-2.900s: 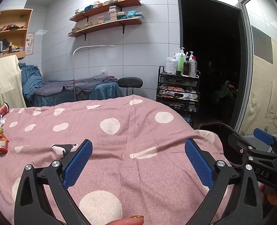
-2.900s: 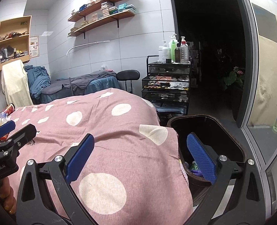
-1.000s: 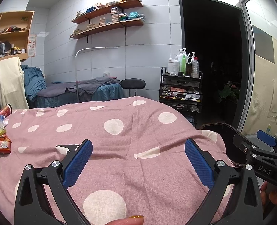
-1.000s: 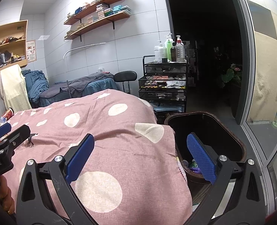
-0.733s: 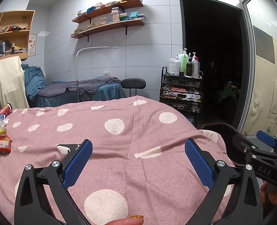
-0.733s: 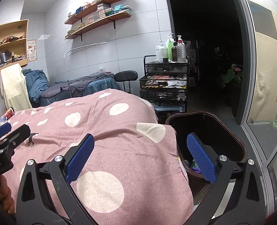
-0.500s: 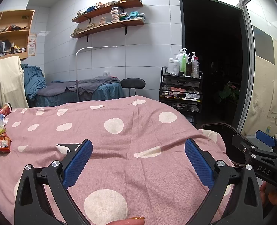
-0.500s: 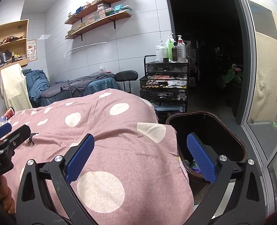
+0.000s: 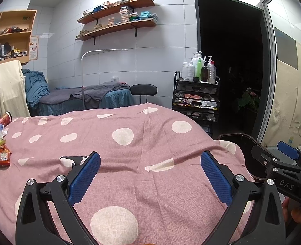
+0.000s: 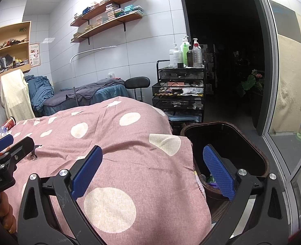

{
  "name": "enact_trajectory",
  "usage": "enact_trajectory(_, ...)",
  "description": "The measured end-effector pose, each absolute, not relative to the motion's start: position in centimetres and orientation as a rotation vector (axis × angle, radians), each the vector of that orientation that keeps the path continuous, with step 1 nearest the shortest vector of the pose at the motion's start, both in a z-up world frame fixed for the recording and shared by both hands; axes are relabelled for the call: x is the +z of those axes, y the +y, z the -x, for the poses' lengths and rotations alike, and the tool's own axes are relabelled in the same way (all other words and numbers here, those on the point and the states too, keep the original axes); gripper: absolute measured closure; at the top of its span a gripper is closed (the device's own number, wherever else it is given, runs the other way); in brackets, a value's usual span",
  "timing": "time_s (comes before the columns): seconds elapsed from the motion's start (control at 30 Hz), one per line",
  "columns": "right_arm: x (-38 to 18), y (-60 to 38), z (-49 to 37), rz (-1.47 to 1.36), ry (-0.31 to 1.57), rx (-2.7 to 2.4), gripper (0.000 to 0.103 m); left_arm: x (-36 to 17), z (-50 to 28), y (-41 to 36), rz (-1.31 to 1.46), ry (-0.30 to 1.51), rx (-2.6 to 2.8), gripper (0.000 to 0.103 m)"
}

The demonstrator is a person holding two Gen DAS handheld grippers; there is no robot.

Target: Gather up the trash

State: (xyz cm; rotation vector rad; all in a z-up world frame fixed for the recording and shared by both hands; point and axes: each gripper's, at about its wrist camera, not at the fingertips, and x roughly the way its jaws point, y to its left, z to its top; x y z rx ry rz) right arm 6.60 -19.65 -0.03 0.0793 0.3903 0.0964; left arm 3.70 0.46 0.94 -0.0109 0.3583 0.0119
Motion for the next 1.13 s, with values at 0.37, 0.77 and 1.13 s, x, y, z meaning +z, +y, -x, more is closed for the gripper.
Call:
enact_trajectory(0.37,-0.01,-19.62,-6.66,-0.081,0.392,0.097,0.006,0.72,-3.92,0.38,0.005,0.361,0.003,0.005)
enact_trajectory(0.77,-0.2,-19.54,-6.77,-0.084,0.396,0.095,0.006,0.45,-4.27,0.3,0.001,0.357,-0.002,0.005)
enact_trajectory(1.13,-0.2,-19.57,-6.75,-0.083,0.397,0.095,0.006,0.39,-4.33,0.5,0.003,0.365,-0.004,0.005)
